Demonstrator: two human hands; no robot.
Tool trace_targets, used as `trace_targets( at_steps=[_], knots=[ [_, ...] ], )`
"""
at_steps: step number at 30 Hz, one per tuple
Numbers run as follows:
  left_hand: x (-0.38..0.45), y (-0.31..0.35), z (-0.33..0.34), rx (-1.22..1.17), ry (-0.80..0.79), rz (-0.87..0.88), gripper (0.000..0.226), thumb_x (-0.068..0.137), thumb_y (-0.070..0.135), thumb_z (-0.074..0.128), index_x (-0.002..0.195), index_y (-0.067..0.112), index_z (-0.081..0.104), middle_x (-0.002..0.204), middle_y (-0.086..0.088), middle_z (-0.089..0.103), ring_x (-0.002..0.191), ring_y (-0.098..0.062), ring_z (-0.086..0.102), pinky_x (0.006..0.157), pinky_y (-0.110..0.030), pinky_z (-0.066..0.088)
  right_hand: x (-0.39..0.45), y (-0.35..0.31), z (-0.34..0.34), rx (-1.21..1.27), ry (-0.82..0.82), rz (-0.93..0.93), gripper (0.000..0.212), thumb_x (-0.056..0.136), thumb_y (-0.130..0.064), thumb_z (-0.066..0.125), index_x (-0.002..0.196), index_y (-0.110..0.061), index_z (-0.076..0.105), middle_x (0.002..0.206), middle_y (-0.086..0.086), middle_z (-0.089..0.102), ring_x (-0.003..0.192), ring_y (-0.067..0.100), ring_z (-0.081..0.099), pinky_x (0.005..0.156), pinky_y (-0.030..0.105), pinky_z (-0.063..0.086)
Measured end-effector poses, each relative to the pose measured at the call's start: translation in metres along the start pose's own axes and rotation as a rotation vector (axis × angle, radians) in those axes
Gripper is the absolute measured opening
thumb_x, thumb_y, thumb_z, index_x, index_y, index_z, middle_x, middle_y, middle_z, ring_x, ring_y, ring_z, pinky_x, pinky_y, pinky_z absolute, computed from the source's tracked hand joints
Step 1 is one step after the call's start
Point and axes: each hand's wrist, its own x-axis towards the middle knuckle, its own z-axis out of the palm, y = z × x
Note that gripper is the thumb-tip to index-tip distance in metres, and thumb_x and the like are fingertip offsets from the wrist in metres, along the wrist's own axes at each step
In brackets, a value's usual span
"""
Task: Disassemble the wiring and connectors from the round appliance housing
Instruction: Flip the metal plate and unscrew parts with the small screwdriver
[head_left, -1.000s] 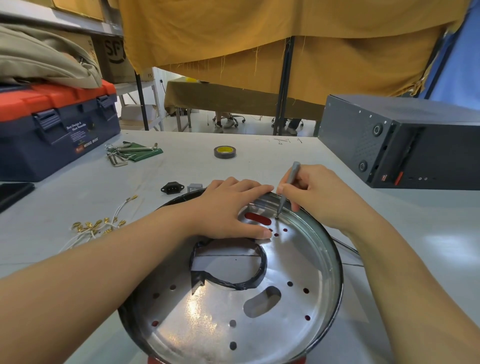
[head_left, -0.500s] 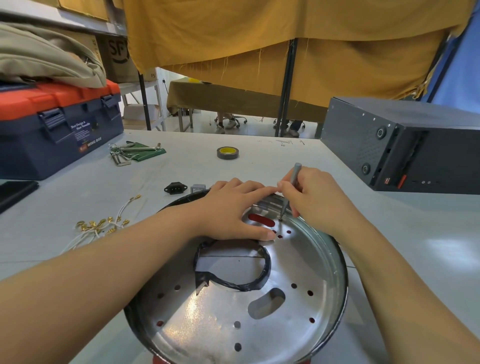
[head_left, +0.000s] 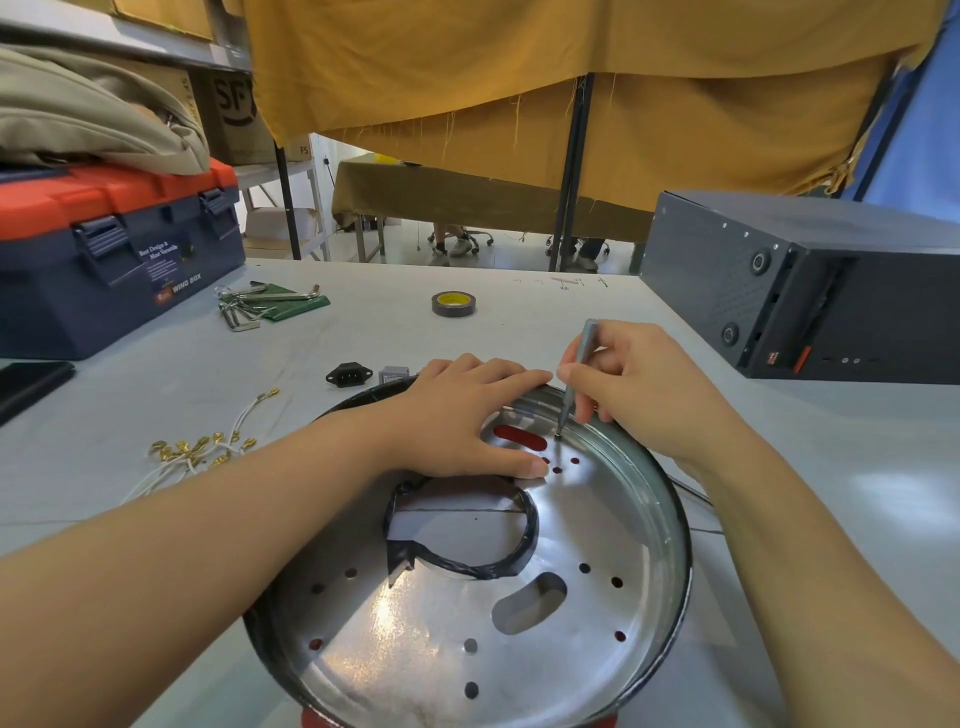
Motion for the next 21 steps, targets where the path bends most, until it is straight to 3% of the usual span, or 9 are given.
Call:
trace_targets(
  at_steps=[6,12,15,17,18,21],
  knots=[
    [0.0,-0.001,0.001,-0.007,0.005,0.002,0.084,0.079,0.071,0.046,0.148,0.037,0.012,0.151,0.011,0.024,0.128,-0.016,0.028,0.106,-0.034,0.018,0.0,-0.004,0.012,-0.081,0.141,-0.062,0.026,0.091,-0.037,0.06,0.076,-0.016,0.065,0.054,-0.006,0.055,0.046,0.004,0.051,0.049,0.008,0.041],
    [0.001,-0.002,0.001,-0.01,0.0,-0.006,0.084,0.077,0.074,0.044,0.147,0.04,0.011,0.15,0.012,0.025,0.128,-0.015,0.027,0.105,-0.034,0.017,0.002,0.001,0.0,-0.155,0.049,-0.013,0.013,0.097,-0.027,0.052,0.087,-0.02,0.058,0.064,-0.006,0.058,0.049,-0.008,0.053,0.048,0.002,0.035],
    [0.001,-0.002,0.001,-0.012,-0.008,-0.011,0.085,0.076,0.074,0.044,0.147,0.04,0.011,0.149,0.012,0.026,0.128,-0.015,0.028,0.105,-0.034,0.018,0.001,0.003,-0.001,-0.169,0.043,-0.025,0.009,0.096,-0.025,0.053,0.09,-0.021,0.059,0.073,-0.002,0.063,0.066,0.006,0.058,0.054,0.008,0.041],
    [0.001,-0.001,0.0,-0.019,-0.008,-0.015,0.084,0.077,0.073,0.045,0.147,0.04,0.012,0.149,0.012,0.027,0.128,-0.015,0.028,0.106,-0.036,0.019,0.001,0.002,0.0,-0.145,0.061,-0.028,0.008,0.094,-0.023,0.056,0.089,-0.019,0.061,0.078,0.001,0.065,0.075,0.016,0.063,0.067,0.021,0.05],
    [0.001,-0.001,0.0,-0.021,-0.006,-0.016,0.084,0.077,0.072,0.046,0.147,0.04,0.012,0.149,0.012,0.027,0.128,-0.015,0.028,0.106,-0.036,0.019,0.001,0.001,0.0,-0.13,0.069,-0.027,0.008,0.093,-0.023,0.057,0.088,-0.019,0.061,0.077,0.001,0.066,0.074,0.016,0.064,0.069,0.024,0.051],
    [-0.001,0.0,0.0,-0.035,-0.002,-0.023,0.084,0.077,0.071,0.048,0.147,0.04,0.012,0.149,0.012,0.027,0.129,-0.015,0.027,0.109,-0.038,0.018,0.001,0.001,0.0,-0.115,0.071,-0.03,0.012,0.093,-0.022,0.057,0.083,-0.019,0.06,0.058,-0.005,0.062,0.051,0.002,0.059,0.049,0.008,0.04]
  ],
)
